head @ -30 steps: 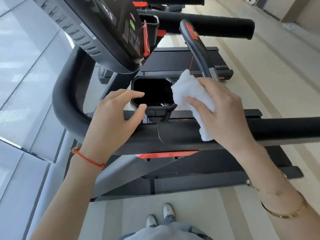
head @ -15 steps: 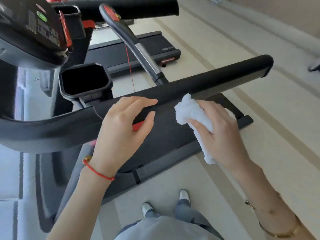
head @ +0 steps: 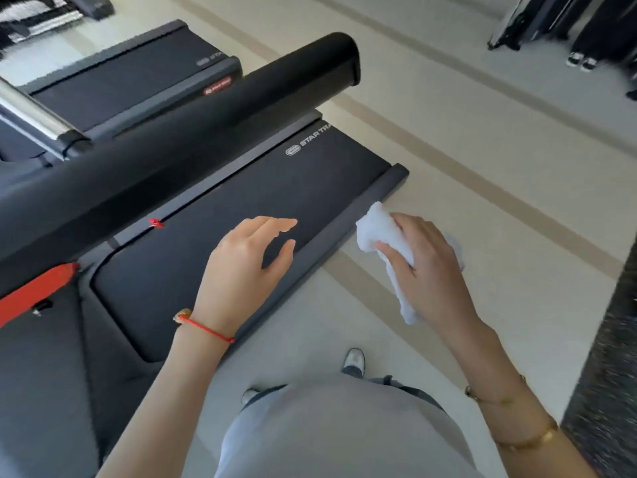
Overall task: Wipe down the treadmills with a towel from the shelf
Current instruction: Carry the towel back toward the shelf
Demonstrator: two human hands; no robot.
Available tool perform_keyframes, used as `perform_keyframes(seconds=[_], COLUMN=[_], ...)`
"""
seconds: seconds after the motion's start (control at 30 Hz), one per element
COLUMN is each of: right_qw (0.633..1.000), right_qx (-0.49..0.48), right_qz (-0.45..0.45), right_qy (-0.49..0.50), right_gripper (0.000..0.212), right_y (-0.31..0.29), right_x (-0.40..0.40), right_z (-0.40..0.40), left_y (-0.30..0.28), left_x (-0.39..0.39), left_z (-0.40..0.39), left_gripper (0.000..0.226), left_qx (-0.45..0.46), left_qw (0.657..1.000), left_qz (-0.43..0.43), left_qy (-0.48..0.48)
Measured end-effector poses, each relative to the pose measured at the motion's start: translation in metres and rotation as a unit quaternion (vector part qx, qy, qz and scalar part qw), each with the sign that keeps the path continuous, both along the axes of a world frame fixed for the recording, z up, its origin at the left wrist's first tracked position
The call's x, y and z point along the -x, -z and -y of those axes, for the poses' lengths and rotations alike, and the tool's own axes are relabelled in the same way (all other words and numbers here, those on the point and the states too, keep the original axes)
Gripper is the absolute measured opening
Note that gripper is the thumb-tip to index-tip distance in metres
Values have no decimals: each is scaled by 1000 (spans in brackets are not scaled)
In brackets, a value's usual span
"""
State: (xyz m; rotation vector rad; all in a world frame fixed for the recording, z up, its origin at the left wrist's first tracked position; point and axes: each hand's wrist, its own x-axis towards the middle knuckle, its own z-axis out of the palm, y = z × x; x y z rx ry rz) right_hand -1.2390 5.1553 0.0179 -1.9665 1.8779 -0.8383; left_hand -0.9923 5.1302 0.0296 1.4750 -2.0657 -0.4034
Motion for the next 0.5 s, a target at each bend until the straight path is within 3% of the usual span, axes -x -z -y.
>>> perform_keyframes(seconds=[0.37,0.5], right_qw=[996,993], right_qx=[-50,-52], right_qz=[4,14], right_qy=[75,106], right_gripper=[19,28], right_y=[24,30], right_x=[150,179], right_z=[29,55], left_y=[24,27], left_x=[137,170], left_z=[67,104], left_gripper=[26,26], left_qx=[-38,-38], left_qw=[998,997], left_qz=[5,9], left_qy=[45,64])
